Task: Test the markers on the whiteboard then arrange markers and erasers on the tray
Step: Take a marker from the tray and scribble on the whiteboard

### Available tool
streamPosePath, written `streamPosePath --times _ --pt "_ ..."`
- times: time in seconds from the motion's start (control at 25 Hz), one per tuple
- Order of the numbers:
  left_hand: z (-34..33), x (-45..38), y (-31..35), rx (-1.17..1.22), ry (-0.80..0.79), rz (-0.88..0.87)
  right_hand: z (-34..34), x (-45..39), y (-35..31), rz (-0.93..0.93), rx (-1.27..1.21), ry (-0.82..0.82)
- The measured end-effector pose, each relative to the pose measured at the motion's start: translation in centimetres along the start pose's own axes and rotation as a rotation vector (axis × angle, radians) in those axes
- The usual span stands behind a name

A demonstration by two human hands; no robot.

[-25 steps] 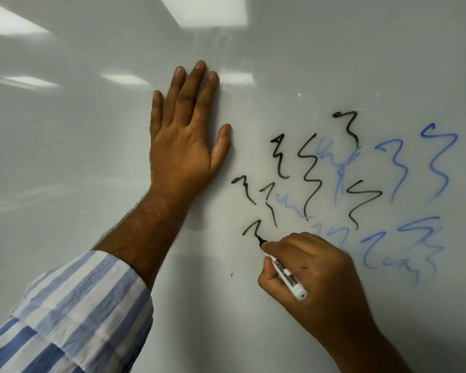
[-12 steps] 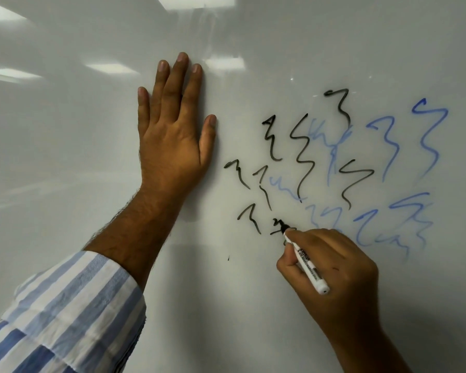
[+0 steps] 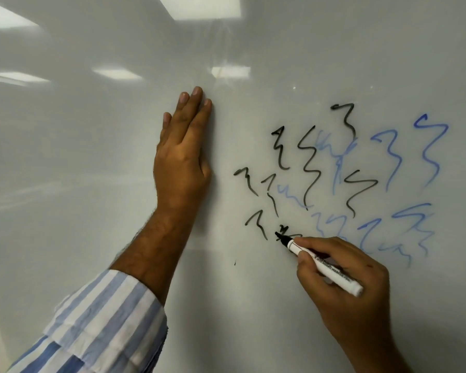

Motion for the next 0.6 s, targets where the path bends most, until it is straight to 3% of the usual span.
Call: streamPosePath --times 0.12,0.28,0.6 --pt "0.9 1.3 -0.9 0.144 0.057 0.035 -0.2 0.3 1.4 -0.226 -0.171 0.011" --pt "2.8 3.6 -1.3 0.270 0.077 0.139 -1.1 0.8 1.2 -0.391 -0.359 0.027" --pt "3.8 12.8 0.4 0.922 -0.186 0.752 -3.3 2.4 -1.6 -0.492 -0.448 0.019"
Point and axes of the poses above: each hand's wrist, its own x-axis away from the middle knuckle, its own z-axis out of the back of the hand, y = z × x, the point moved 9 cm from there along -x, towards the middle knuckle, and after that the axes turned 7 degrees about -x, right-handed, at the moved point
